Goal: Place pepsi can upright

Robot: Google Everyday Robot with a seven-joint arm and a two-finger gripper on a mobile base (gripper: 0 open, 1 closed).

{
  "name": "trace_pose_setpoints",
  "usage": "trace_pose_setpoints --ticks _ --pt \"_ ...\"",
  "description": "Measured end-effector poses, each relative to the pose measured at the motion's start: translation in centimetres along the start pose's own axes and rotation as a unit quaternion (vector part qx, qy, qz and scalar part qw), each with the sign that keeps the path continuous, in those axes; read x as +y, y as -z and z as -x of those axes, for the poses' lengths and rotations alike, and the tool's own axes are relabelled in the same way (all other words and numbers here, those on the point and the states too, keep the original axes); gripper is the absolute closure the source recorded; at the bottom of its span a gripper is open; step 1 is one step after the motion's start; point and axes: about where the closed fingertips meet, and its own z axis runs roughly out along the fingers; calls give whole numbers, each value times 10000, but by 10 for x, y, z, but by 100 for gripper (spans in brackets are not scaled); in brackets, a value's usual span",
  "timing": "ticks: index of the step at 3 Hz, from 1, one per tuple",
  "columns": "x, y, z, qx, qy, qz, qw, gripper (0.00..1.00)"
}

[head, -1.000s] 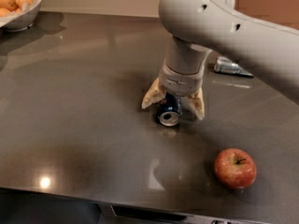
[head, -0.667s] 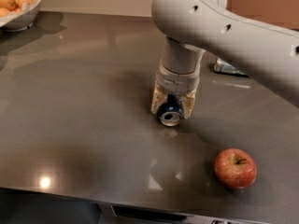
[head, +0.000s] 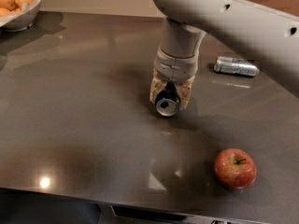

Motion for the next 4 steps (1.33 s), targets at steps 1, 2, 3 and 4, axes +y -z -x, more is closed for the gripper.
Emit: trace_pose_setpoints --ticks 1,2,3,4 --pt "-16 39 -6 -250 -875 -507 9946 100" --pt "-19 80 -9 -656 -1963 -1079 9724 100" --pt "-20 105 -2 -1148 -2978 -1572 9346 100" --pt "-19 113 7 -1721 -3983 -1895 8808 100"
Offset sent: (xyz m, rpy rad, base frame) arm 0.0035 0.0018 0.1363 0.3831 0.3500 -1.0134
